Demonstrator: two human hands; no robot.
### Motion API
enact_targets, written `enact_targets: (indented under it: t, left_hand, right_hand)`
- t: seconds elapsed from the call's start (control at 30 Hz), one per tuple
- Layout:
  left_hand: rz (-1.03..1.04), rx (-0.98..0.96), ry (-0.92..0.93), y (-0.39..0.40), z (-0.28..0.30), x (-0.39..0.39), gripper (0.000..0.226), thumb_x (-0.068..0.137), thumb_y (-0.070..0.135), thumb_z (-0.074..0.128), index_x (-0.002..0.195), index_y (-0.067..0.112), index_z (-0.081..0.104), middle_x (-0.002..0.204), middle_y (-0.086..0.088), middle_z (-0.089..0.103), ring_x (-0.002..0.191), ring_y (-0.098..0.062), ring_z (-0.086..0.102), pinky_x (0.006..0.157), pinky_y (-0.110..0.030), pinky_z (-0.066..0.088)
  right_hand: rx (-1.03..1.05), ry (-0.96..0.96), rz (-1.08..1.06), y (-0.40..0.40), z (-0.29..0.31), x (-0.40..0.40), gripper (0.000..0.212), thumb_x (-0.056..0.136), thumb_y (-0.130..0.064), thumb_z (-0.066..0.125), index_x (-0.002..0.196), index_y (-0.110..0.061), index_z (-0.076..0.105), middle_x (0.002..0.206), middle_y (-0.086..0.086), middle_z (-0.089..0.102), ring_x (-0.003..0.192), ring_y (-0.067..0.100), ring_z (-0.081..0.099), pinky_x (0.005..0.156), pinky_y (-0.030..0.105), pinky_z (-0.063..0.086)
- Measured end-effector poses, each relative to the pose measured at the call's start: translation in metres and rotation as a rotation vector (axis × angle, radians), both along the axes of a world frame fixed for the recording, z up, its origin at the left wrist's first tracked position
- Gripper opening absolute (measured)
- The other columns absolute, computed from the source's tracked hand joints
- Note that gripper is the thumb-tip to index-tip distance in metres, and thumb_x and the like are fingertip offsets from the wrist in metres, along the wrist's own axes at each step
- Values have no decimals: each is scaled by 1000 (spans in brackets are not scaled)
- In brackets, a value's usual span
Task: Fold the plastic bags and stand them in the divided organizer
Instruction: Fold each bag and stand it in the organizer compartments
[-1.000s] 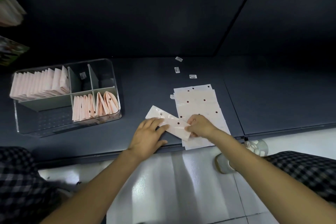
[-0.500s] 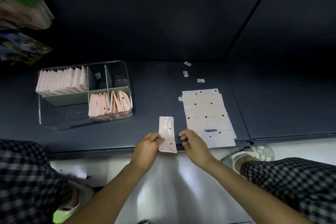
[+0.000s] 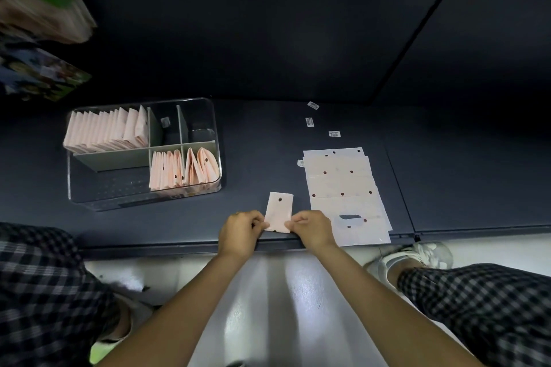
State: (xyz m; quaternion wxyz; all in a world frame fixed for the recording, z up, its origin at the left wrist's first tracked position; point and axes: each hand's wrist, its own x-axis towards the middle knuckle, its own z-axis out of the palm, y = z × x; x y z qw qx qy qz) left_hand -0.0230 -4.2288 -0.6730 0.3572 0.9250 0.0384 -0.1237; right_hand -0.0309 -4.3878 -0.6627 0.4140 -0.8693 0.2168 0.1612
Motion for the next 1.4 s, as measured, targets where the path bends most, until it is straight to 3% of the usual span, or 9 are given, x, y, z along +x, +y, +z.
enact_targets:
  t: [0.17,0.37,0.47,0.53,0.7,0.83,0.97,1.2,1.4]
  left_hand:
    - [8,-7,4,-2,1,4,20,84,28,69,95,19,54,82,7,61,82,-17,57,62,-27,41]
    - [-488,201,-561,-8,3,-14,36,63,11,84,96,10,70,107,-10,68,94,-30,66,77,-38,56]
    - [-719,407,-390,-14,-5,-31,60,93,31,55,143,6,35,151,-16,30,140,-28,29,117,-40,10]
    - [-773,496,-258,-12,-11,-38,72,100,44,30,148,3,-3,157,-16,-6,146,-27,-6,112,-36,-20]
    - [-818,522,-170,-6,-9,-39,88,93,61,29,146,9,-18,153,-16,-24,142,-27,-23,117,-36,-14]
    - [-864,540,-163,-6,-9,-40,91,90,66,32,146,16,-19,150,-20,-28,138,-29,-30,116,-38,-15]
    - [-874,530,-117,-6,-5,-40,89,89,66,35,149,18,-11,151,-20,-28,139,-29,-30,117,-38,-14]
    - [-844,520,-69,-5,-1,-38,92,88,65,40,146,28,-20,147,-22,-34,138,-32,-30,116,-40,-13]
    - [-855,502,-73,-1,-8,-36,91,86,66,41,146,32,-19,147,-18,-34,139,-30,-30,112,-37,-16]
  right_hand:
    - [-1,126,-36,-1,3,11,9,78,-17,74,84,-10,73,76,2,64,76,15,57,71,20,41]
    - [8,180,-47,0,9,15,5,77,-14,74,79,-12,70,65,1,61,72,18,57,71,22,44]
    - [29,167,-61,-1,9,16,7,76,-13,74,81,-9,71,69,4,63,71,19,58,74,24,48]
    - [34,168,-71,-1,8,17,12,76,-14,76,85,-7,71,69,4,63,64,16,57,73,23,47]
    - [21,186,-90,4,11,14,10,80,-13,71,87,-7,71,84,11,71,75,22,65,83,31,52]
    - [-223,-214,8,12,15,6,12,88,-12,58,97,-12,66,99,6,65,89,22,61,82,30,48]
    - [161,-208,180,20,14,12,25,91,0,51,108,-9,67,110,5,67,101,15,62,88,14,45]
    - [492,-83,-52,20,7,48,32,90,9,50,121,6,56,122,21,61,114,27,58,93,21,43]
    - [-39,-131,287,0,10,69,32,79,-2,70,110,-5,64,106,5,61,90,14,54,84,22,43]
